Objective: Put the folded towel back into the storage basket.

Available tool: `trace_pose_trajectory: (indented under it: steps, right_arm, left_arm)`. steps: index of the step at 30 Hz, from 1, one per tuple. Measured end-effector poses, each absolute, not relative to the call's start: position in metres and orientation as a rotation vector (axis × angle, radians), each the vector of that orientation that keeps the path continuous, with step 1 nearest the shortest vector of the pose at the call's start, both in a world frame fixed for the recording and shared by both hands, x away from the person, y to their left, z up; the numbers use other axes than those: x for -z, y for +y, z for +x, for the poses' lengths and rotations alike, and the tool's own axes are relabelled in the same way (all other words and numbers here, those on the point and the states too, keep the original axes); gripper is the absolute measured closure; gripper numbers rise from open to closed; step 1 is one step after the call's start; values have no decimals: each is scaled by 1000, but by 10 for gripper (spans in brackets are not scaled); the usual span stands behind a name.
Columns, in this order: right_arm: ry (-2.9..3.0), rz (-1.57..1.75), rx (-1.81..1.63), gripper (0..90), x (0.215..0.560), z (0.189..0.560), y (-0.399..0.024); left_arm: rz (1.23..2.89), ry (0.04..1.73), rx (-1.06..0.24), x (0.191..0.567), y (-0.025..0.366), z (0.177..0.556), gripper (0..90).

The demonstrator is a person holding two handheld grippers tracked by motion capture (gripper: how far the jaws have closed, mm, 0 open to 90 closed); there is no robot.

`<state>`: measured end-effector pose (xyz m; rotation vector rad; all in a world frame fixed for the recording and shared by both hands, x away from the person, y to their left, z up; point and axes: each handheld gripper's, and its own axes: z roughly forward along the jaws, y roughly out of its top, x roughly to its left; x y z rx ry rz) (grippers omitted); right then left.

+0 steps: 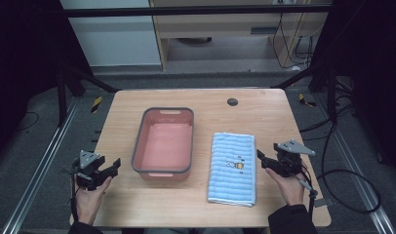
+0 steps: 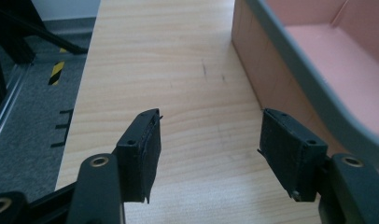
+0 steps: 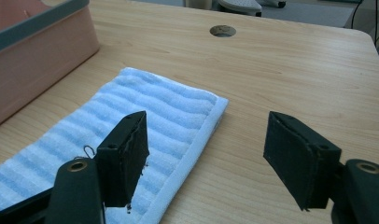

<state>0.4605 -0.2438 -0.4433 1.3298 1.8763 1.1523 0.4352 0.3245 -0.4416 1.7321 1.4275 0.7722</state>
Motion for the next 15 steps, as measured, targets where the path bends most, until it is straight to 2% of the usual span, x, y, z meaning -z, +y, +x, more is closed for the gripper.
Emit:
trace_pose_trajectory:
  steps: [8,15]
  right_arm:
    - [1873,1340,-1164,294,438,460,-249]
    - [1854,1315,-1184,328,429,461,-255]
  left_arm:
    - [1654,1362,-798,423,324,425,356]
    - [1621,1296,-803,408,319,418,339]
